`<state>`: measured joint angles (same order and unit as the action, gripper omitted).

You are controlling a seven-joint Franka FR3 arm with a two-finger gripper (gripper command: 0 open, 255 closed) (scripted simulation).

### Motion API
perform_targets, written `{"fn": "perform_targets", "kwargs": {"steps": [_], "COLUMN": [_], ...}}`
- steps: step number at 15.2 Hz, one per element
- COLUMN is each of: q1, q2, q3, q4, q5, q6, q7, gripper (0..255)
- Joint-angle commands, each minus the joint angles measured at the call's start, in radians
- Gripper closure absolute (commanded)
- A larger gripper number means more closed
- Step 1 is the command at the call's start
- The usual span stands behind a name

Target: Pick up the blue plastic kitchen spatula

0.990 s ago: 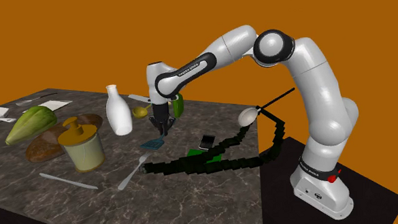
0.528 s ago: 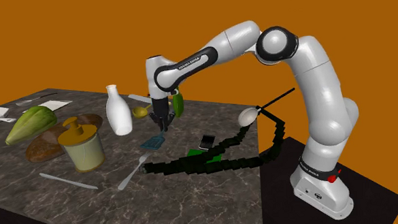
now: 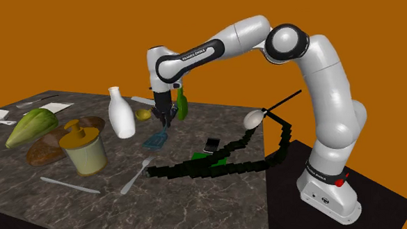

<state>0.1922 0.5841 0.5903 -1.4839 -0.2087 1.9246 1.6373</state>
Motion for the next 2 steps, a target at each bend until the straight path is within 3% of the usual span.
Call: {"fn": "perform_targets", "kwargs": {"steps": [1,2], "q1": [0.001,0.001], "q2": [-0.004,-0.004], "q3": [0.002,0.002], "q4": [0.01,0.011], "q5": [0.003,0.003], "q6": [-0.014,-0.014], "q7": [0.0,0.0], "gripper": [255,255]}}
